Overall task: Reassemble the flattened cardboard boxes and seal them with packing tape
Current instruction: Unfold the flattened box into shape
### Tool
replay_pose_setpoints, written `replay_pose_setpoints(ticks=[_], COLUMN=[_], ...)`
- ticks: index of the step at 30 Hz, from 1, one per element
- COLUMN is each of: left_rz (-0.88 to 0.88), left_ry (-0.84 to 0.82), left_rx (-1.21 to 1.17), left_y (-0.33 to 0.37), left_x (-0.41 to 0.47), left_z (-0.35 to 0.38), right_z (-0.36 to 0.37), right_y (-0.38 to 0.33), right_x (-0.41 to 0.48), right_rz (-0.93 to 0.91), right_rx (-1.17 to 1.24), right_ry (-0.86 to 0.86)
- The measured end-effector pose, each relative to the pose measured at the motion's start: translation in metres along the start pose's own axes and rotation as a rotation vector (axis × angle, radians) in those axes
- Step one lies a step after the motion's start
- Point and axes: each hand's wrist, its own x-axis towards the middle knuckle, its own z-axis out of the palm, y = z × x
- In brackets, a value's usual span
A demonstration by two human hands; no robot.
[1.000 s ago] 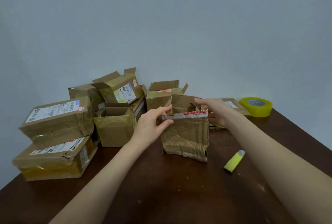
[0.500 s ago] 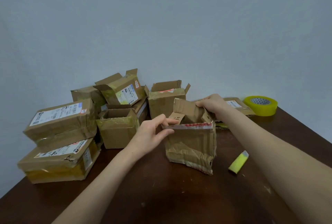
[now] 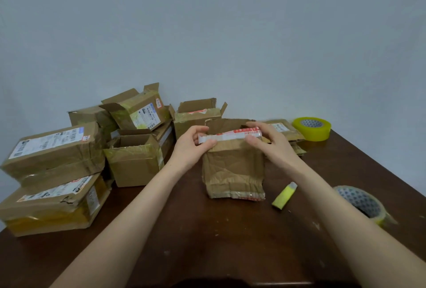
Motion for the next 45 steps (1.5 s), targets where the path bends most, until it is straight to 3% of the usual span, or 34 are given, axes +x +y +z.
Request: replay_pose_setpoints(ticks=[7, 10, 12, 14, 18, 21, 30, 42, 45], left_rz=[-0.025, -0.04, 0.014, 0.111, 0.192, 0.23, 0.371, 0.194, 0.22], left_ry=[0.107, -0.076, -0.201, -0.251, -0.344, -0.424, -0.38, -0.546, -0.411], left_rx=[0.063, -0.014, 0.054, 0.137, 0.388, 0.613, 0.699, 0.91, 0.793], left_y=[0.011, 0.015, 0.011, 0.006, 0.003, 0.0, 0.01, -0.012, -0.028], left_x=[0.01, 0.019, 0.02, 0.018, 0.019, 0.016, 0.001, 0.0, -0.013], left_z=[0.0, 0.0, 0.002, 0.004, -0.001, -0.005, -0.016, -0.005, 0.009], right_z=[0.0, 0.001, 0.001, 0.0, 0.0, 0.005, 0.007, 0.026, 0.034], right_y=[-0.001, 0.002, 0.008, 0.012, 0.016, 0.018, 0.011, 0.015, 0.031], right_x=[0.0, 0.003, 0.005, 0.005, 0.009, 0.015, 0.006, 0.008, -0.001], right_rz=[-0.005, 0.025, 0.07, 0.097, 0.039, -0.057, -0.03, -0.042, -0.016], right_rx=[0.037, -0.032, -0.06, -0.027, 0.003, -0.09, -0.114, -0.437, -0.311], right_ry=[-0.155, -0.132, 0.011, 0.051, -0.195, -0.207, -0.259, -0.399, -0.348])
